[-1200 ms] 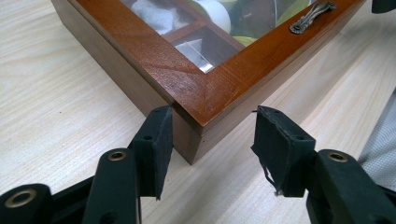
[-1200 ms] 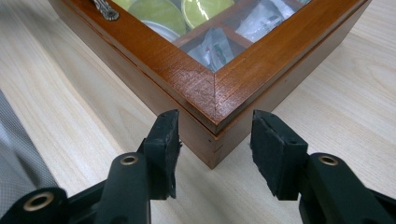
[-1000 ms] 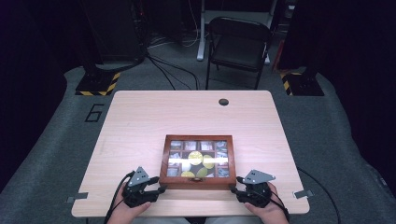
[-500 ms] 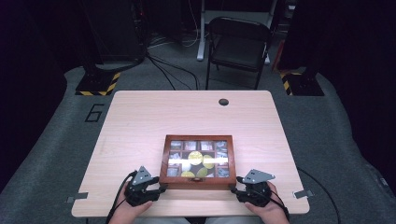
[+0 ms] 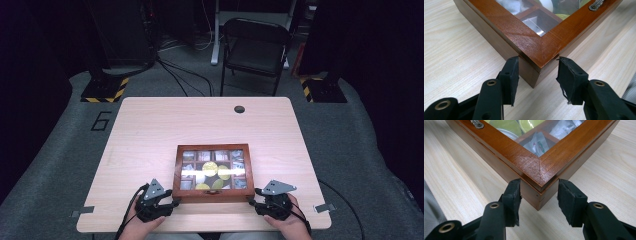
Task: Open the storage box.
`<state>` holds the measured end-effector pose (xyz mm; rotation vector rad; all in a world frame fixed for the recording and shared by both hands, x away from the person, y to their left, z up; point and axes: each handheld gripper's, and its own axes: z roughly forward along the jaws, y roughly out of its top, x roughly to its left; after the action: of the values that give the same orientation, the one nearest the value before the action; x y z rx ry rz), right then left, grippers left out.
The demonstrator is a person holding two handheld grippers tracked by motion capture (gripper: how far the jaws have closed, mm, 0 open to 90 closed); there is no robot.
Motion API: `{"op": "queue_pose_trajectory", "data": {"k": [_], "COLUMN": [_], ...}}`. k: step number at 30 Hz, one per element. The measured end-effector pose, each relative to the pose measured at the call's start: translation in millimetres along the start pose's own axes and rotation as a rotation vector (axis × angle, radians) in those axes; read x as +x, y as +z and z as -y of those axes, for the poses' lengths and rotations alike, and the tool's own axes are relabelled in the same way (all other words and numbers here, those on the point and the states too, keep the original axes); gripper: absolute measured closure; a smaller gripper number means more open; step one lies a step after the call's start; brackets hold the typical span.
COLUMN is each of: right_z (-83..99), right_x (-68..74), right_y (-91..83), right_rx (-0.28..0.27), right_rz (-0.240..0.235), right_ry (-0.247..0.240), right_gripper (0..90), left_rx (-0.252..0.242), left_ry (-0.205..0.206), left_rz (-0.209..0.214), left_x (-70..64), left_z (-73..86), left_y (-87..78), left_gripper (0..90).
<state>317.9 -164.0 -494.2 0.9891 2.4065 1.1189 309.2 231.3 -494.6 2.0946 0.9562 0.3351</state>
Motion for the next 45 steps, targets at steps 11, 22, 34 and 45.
{"op": "queue_pose_trajectory", "data": {"k": [11,22,34,45], "right_z": [-3.4,-5.0,-20.8,-49.1], "right_x": [5.2,5.0,-4.0,-13.7], "right_y": [-2.8,-4.3,-12.6,-23.7], "right_rx": [-0.042,-0.064,-0.112,-0.170], "right_rz": [0.027,0.027,0.033,0.045], "right_ry": [0.009,0.017,0.025,-0.012], "right_gripper": [56.0,56.0,50.0,48.2], "left_rx": [-0.028,-0.064,-0.116,-0.196], "left_ry": [0.004,-0.008,-0.007,0.004], "left_rz": [-0.012,0.007,-0.004,-0.021], "left_x": [-0.8,-0.1,2.7,10.9], "left_z": [-2.4,-5.5,-23.3,-50.7], "left_y": [-2.5,-6.3,-17.3,-30.7], "left_gripper": [53.9,54.1,47.7,46.3]}}
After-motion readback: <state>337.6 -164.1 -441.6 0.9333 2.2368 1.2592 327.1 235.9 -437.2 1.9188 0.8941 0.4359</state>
